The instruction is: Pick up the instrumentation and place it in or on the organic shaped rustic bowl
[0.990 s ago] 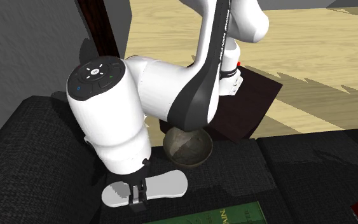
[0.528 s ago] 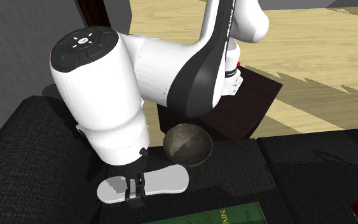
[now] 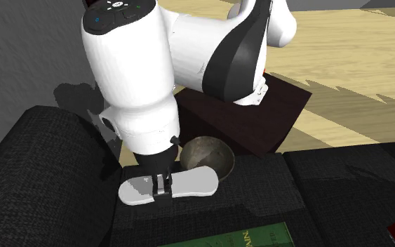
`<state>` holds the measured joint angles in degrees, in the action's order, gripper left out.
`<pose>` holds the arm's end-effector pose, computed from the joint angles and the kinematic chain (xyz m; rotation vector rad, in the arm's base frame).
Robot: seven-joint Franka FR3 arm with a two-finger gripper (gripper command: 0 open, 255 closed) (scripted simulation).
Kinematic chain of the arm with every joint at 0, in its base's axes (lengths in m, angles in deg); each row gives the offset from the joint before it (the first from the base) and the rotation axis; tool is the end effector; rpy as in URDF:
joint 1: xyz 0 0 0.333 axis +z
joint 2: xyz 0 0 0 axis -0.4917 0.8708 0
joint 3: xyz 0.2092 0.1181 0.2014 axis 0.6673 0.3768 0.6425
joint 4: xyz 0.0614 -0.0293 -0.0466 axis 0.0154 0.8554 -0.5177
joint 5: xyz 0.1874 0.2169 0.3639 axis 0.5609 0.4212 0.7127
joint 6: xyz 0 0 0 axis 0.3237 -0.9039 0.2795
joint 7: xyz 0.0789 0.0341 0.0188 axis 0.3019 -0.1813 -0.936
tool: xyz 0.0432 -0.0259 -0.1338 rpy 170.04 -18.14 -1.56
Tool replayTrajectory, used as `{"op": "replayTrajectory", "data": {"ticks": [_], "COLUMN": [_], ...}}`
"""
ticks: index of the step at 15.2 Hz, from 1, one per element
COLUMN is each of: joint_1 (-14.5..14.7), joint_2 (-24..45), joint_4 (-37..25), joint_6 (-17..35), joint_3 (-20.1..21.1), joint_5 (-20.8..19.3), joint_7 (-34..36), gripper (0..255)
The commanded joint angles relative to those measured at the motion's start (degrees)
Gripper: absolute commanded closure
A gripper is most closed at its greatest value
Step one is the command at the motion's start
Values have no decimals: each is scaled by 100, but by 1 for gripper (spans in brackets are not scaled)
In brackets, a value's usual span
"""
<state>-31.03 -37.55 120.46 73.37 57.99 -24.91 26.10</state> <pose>0.6455 0.1573 0.2931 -2.9115 0.9699 -0.0437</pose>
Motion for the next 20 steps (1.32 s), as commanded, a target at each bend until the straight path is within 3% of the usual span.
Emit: {"op": "replayTrajectory", "data": {"ticks": [1,11,20], "joint_1": [-28,143,135], "joint_2": [-454,-2805,-2297], "joint_4": [571,3119,3423], "joint_6": [133,398,1202], "joint_3": [46,128,194], "joint_5": [139,1017,951], "joint_7": [-37,-382,-341], "gripper": [255,255,255]}}
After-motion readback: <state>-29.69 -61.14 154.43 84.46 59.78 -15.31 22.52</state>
